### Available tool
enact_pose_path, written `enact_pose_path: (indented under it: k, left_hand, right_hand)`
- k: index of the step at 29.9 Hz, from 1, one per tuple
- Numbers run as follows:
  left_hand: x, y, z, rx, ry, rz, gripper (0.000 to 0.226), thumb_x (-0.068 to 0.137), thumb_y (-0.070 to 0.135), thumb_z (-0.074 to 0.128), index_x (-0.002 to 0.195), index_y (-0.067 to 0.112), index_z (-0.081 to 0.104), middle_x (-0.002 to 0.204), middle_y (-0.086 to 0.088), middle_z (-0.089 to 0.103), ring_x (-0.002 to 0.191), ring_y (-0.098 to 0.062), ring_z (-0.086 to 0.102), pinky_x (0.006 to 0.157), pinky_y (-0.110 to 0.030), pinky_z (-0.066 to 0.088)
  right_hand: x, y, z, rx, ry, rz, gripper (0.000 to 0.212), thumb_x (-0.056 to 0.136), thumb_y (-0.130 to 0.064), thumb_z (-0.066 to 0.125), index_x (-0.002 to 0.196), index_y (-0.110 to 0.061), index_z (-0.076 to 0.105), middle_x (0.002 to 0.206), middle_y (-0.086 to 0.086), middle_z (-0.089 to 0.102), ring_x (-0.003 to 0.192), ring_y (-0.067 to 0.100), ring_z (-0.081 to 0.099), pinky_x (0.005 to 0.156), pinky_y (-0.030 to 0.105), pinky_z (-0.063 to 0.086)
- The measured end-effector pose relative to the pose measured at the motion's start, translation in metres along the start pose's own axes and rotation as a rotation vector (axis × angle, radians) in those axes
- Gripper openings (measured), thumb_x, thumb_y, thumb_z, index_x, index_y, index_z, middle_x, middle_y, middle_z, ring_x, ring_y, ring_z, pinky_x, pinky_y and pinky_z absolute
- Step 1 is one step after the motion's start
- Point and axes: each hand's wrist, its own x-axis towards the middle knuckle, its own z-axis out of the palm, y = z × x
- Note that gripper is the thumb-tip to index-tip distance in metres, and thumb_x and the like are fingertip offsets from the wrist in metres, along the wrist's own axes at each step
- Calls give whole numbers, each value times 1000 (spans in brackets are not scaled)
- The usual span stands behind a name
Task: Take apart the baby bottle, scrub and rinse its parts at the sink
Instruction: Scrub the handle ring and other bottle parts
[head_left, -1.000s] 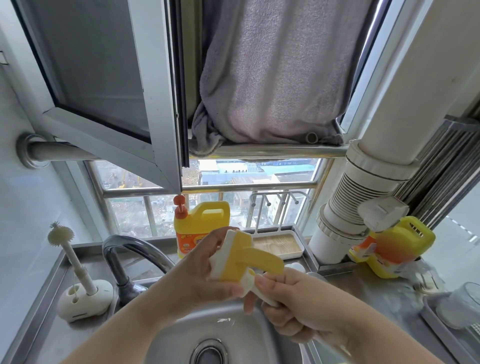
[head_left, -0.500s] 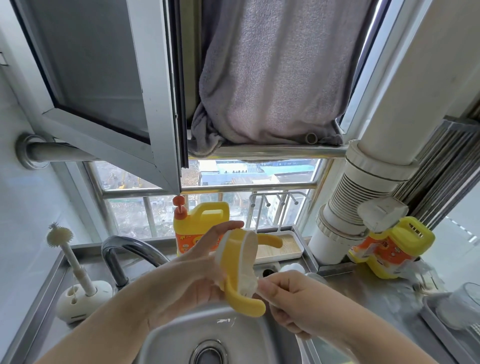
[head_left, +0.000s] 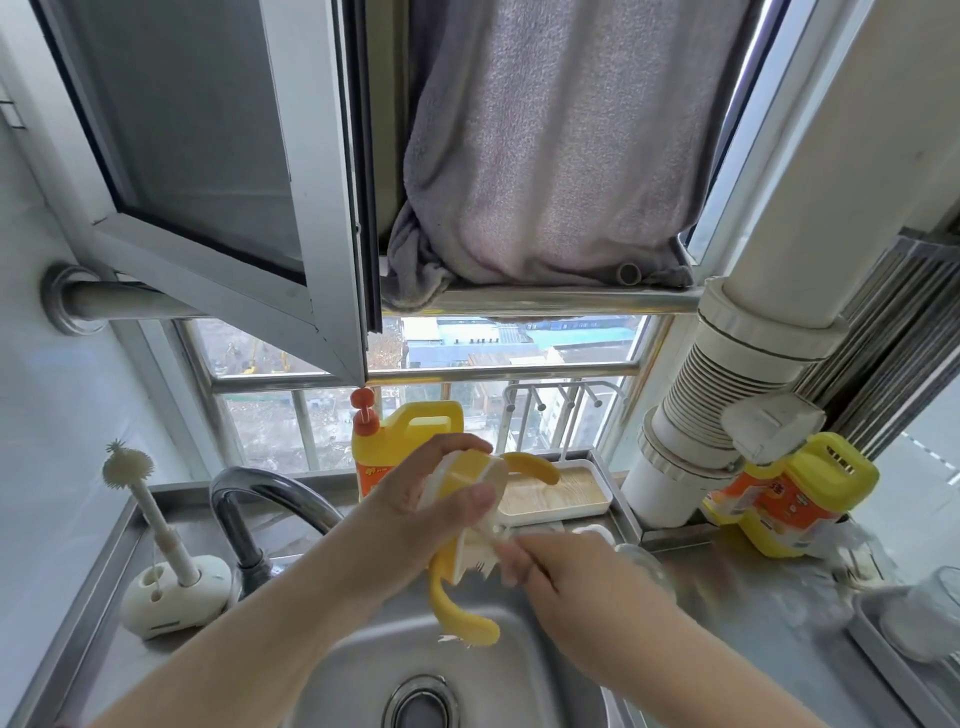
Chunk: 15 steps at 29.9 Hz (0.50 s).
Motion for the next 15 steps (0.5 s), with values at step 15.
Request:
enact_pose_path:
  k: [15]
  left_hand:
    - [9, -10, 7, 34, 58, 30, 36, 64, 54, 66, 99, 45, 61, 93, -4, 64, 74, -13, 63, 64, -25, 54]
  right_hand:
    - [12, 20, 6, -359, 341, -93, 47, 95, -50, 25, 79, -21, 59, 61, -3, 55, 51, 20, 54, 43, 26, 29]
